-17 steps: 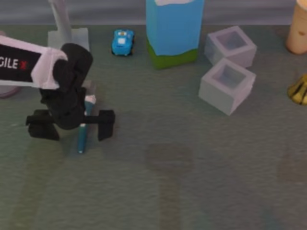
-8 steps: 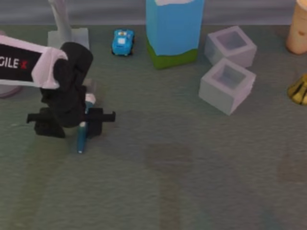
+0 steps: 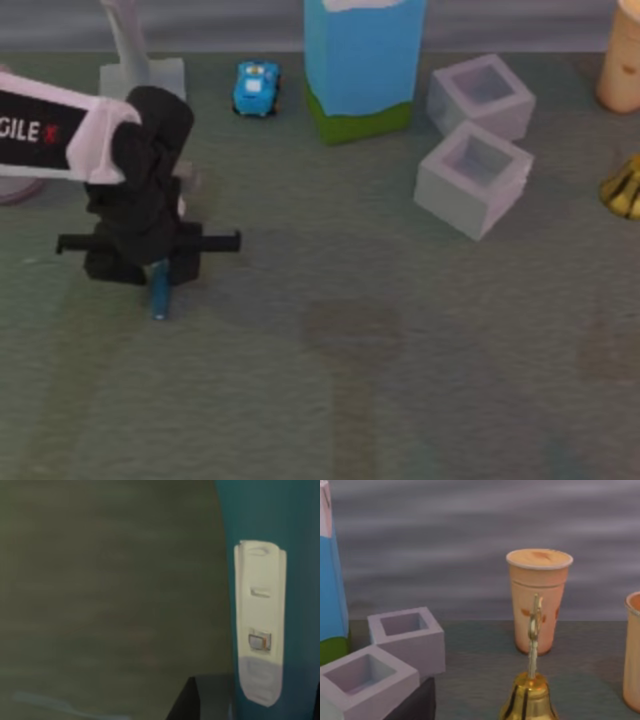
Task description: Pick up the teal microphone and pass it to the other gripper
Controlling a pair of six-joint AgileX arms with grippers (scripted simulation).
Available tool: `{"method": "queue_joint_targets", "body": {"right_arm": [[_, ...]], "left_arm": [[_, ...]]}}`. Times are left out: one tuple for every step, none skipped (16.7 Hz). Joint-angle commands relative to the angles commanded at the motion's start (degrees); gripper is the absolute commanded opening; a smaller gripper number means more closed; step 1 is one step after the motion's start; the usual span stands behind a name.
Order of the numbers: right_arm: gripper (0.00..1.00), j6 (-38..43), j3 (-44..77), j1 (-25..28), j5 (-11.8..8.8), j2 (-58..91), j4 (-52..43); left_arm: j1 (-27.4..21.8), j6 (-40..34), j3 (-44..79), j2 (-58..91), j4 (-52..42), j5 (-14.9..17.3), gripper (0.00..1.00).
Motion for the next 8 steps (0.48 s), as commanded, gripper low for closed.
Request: {"method": "queue_joint_targets", "body": {"right_arm": [[1.0,0.0,0.0,0.0,0.0,0.0,0.0],[1.0,0.0,0.0,0.0,0.0,0.0,0.0],[1.0,0.0,0.0,0.0,0.0,0.0,0.0],[1.0,0.0,0.0,0.0,0.0,0.0,0.0],[1.0,0.0,0.0,0.0,0.0,0.0,0.0],[1.0,0.0,0.0,0.0,0.0,0.0,0.0],[1.0,0.0,0.0,0.0,0.0,0.0,0.0],[1.0,0.0,0.0,0.0,0.0,0.0,0.0]], "left_arm": [[-0.05,0.67,1.25,-3.55,-1.56,-0.92,0.0],[-0.05,0.69,1.24,-3.56,-1.49,-0.88,0.0],[-0.06,0.85,1.11,-3.66,-0.91,-0.57,0.0],[-0.07,1.15,0.85,-3.86,0.25,0.02,0.0],[-0.05,1.54,0.47,-4.18,1.99,0.84,0.0],[0.01,2.03,-0.06,-4.59,4.31,1.87,0.0],[0.09,2.61,-0.74,-5.11,7.27,3.14,0.0],[0.21,3.26,-1.6,-5.72,10.84,4.63,0.0]]}}
